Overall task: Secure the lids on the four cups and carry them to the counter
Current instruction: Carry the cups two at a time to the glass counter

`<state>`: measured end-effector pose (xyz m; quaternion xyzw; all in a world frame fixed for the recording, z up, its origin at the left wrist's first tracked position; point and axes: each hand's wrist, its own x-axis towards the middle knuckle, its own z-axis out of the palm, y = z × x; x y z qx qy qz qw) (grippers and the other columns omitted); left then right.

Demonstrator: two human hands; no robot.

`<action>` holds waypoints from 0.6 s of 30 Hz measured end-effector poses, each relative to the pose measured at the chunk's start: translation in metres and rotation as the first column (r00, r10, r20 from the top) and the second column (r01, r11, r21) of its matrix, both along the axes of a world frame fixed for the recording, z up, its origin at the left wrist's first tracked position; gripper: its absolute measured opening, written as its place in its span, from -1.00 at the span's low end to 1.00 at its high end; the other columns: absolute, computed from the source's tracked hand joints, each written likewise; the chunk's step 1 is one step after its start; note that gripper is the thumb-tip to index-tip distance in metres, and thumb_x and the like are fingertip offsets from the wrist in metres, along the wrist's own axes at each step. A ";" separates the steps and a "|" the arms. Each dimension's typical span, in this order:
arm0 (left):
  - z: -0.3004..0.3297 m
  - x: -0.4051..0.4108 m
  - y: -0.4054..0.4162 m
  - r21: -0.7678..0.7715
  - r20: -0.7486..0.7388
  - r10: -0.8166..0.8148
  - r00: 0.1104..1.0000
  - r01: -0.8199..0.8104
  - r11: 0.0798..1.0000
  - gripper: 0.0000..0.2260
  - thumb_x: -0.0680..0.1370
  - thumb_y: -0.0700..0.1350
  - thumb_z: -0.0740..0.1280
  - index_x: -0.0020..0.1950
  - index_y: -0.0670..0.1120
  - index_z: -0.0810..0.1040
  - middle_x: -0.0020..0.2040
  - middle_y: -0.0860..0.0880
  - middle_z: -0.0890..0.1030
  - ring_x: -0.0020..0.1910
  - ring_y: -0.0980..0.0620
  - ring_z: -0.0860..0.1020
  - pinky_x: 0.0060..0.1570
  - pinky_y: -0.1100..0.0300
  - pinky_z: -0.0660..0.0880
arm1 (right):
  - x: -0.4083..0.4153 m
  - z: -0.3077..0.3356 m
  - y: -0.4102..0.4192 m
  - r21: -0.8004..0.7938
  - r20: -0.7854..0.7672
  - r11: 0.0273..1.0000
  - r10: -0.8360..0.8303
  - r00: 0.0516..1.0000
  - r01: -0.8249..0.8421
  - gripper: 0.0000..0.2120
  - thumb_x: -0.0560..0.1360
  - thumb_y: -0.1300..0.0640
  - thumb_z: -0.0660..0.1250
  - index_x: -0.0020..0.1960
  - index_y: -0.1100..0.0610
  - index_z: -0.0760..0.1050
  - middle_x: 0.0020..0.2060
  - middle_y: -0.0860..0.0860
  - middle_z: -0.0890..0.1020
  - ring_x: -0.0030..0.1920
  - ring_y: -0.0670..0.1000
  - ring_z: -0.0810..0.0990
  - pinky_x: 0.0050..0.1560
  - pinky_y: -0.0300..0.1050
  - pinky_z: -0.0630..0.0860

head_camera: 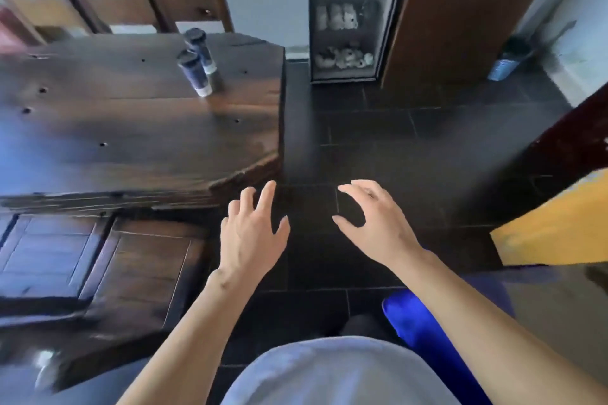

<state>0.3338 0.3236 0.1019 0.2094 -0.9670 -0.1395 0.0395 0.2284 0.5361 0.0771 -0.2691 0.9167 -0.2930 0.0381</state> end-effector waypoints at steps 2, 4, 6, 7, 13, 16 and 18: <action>-0.006 -0.002 -0.017 0.025 0.014 0.093 0.996 -0.093 0.995 -0.36 0.62 0.10 0.41 0.66 0.01 0.29 0.46 -0.16 0.45 0.28 -0.24 0.51 0.09 -0.16 0.61 | -0.023 -0.003 -0.022 0.008 0.025 0.998 0.069 0.997 -0.069 -0.49 0.53 -0.06 0.48 0.44 -0.03 0.49 0.39 -0.03 0.49 0.38 0.05 0.49 0.25 -0.18 0.38; -0.012 -0.011 -0.030 0.059 0.030 0.171 0.985 -0.173 0.983 -0.36 0.64 0.11 0.39 0.67 0.04 0.25 0.50 -0.15 0.42 0.32 -0.21 0.50 0.12 -0.13 0.62 | -0.049 -0.007 -0.042 0.016 0.033 0.990 0.138 0.990 -0.138 -0.49 0.54 -0.08 0.46 0.45 -0.04 0.47 0.40 -0.04 0.48 0.40 0.03 0.48 0.26 -0.19 0.35; -0.018 -0.026 -0.040 0.071 0.039 0.235 0.971 -0.237 0.969 -0.36 0.64 0.12 0.38 0.67 0.05 0.25 0.50 -0.14 0.42 0.32 -0.21 0.50 0.12 -0.12 0.62 | -0.077 -0.011 -0.060 0.007 0.047 0.982 0.186 0.981 -0.186 -0.49 0.54 -0.07 0.46 0.46 -0.03 0.47 0.39 -0.05 0.49 0.40 0.03 0.48 0.26 -0.20 0.34; -0.021 -0.037 -0.045 0.071 0.043 0.266 0.963 -0.268 0.961 -0.37 0.64 0.12 0.38 0.67 0.06 0.25 0.49 -0.14 0.42 0.31 -0.20 0.50 0.12 -0.12 0.62 | -0.093 -0.012 -0.068 0.000 0.057 0.979 0.204 0.977 -0.204 -0.48 0.54 -0.07 0.47 0.46 -0.03 0.47 0.39 -0.06 0.49 0.39 0.02 0.49 0.26 -0.21 0.35; -0.032 -0.143 -0.063 0.064 -0.001 0.345 0.939 -0.344 0.937 -0.42 0.61 0.05 0.42 0.62 0.06 0.35 0.35 -0.08 0.50 0.20 -0.17 0.54 0.02 -0.09 0.61 | -0.208 -0.022 -0.106 -0.044 0.113 0.948 0.319 0.941 -0.316 -0.48 0.54 -0.06 0.47 0.46 -0.03 0.47 0.38 -0.09 0.49 0.35 -0.03 0.53 0.26 -0.24 0.37; -0.032 -0.213 -0.069 0.047 0.016 0.391 0.920 -0.392 0.919 -0.40 0.62 0.05 0.41 0.63 0.07 0.33 0.31 -0.06 0.48 0.17 -0.15 0.53 0.03 -0.06 0.59 | -0.275 -0.023 -0.116 -0.046 0.151 0.932 0.363 0.919 -0.361 -0.48 0.55 -0.06 0.46 0.47 -0.05 0.46 0.38 -0.10 0.48 0.35 -0.03 0.52 0.25 -0.24 0.38; -0.028 -0.257 -0.070 0.062 0.007 0.436 0.900 -0.436 0.898 -0.39 0.61 0.06 0.42 0.63 0.09 0.32 0.32 -0.06 0.48 0.18 -0.14 0.53 0.03 -0.06 0.58 | -0.319 -0.018 -0.122 -0.043 0.169 0.921 0.388 0.906 -0.387 -0.48 0.55 -0.07 0.46 0.47 -0.05 0.45 0.38 -0.09 0.48 0.36 -0.03 0.51 0.25 -0.25 0.38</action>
